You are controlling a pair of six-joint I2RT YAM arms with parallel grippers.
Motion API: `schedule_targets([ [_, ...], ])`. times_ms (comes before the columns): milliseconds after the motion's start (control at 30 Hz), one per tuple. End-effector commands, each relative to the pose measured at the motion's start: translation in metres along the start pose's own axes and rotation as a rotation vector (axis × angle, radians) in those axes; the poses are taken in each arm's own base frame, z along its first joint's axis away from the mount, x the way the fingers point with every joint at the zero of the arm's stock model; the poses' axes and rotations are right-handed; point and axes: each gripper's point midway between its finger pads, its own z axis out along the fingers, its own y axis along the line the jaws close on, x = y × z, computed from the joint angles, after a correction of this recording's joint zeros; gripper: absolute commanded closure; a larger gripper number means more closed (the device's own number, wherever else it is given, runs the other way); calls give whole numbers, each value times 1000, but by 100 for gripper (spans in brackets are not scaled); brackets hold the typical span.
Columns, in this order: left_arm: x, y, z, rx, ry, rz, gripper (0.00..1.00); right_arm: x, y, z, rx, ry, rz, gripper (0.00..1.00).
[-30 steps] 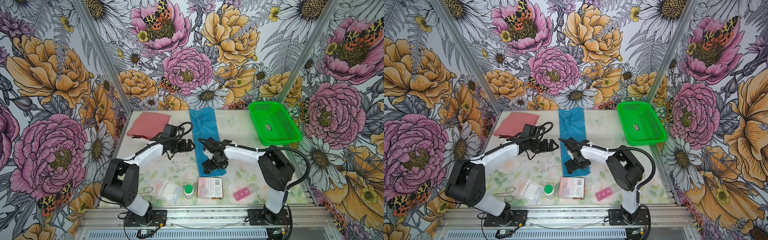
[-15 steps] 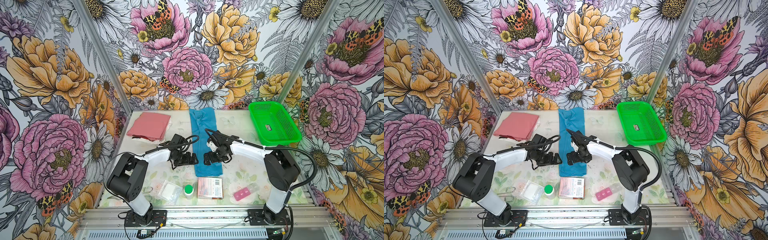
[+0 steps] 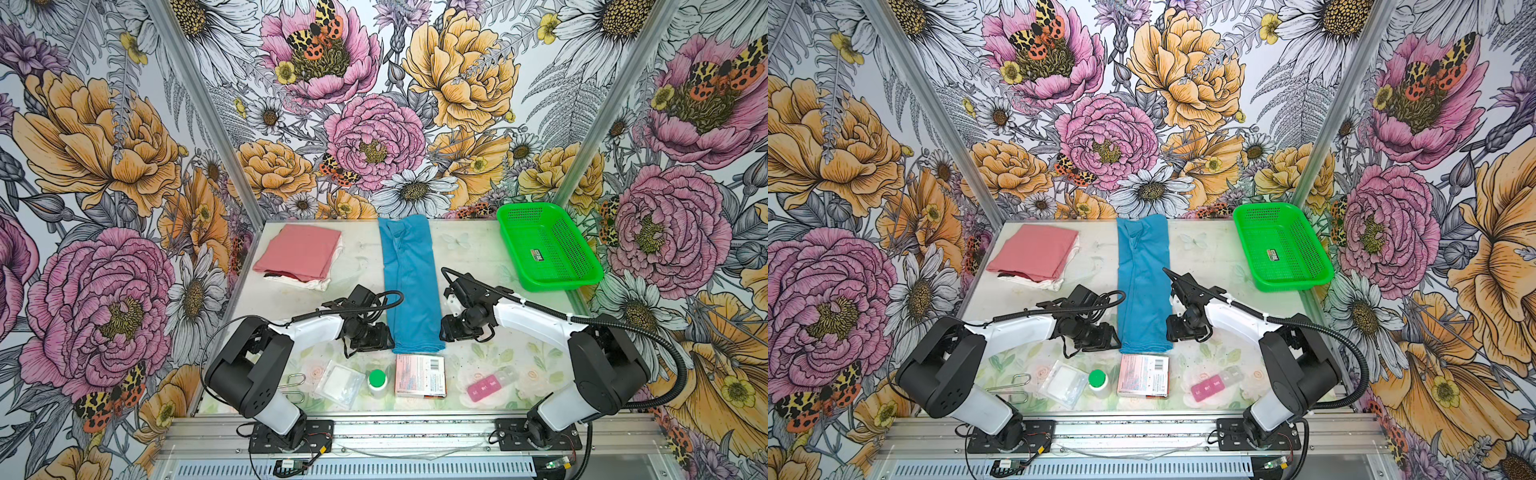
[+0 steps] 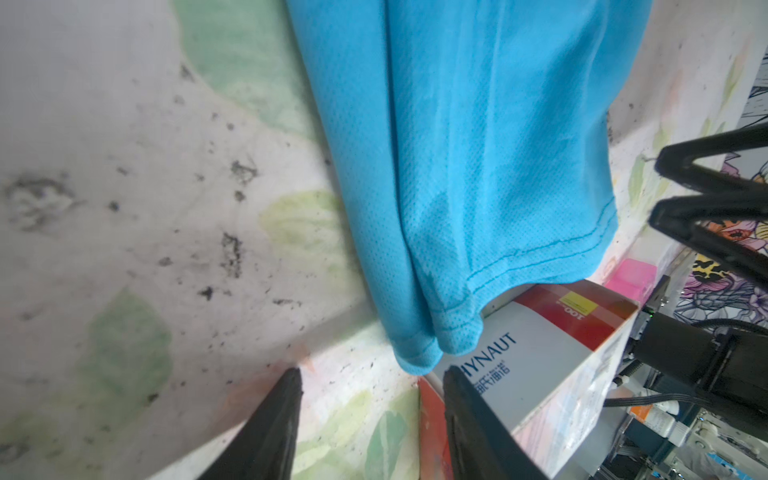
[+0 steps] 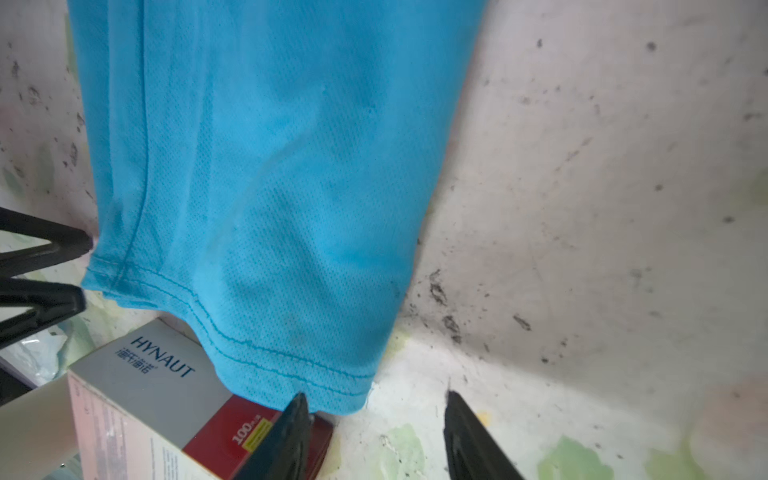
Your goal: Fold and stack the t-shirts
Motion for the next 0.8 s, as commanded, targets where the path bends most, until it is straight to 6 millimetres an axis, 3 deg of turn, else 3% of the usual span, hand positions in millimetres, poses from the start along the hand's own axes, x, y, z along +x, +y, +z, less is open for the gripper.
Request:
schedule_targets([
  [0,-2,-13,2,34,-7,24,50,-4,6,-3,-40,-36,-12,47],
  [33,-2,-13,3,31,-5,25,51,-3,6,-1,-40,-31,-12,48],
  [167,2,-9,11,21,26,18,72,0,6,6,-57,-18,-8,51],
  [500,0,-9,22,-4,46,21,87,1,14,21,-94,3,-17,56],
  [633,1,-12,23,-3,48,23,81,7,12,30,-85,32,-19,56],
  [767,3,-10,25,-11,52,19,65,10,9,33,-67,38,-21,56],
])
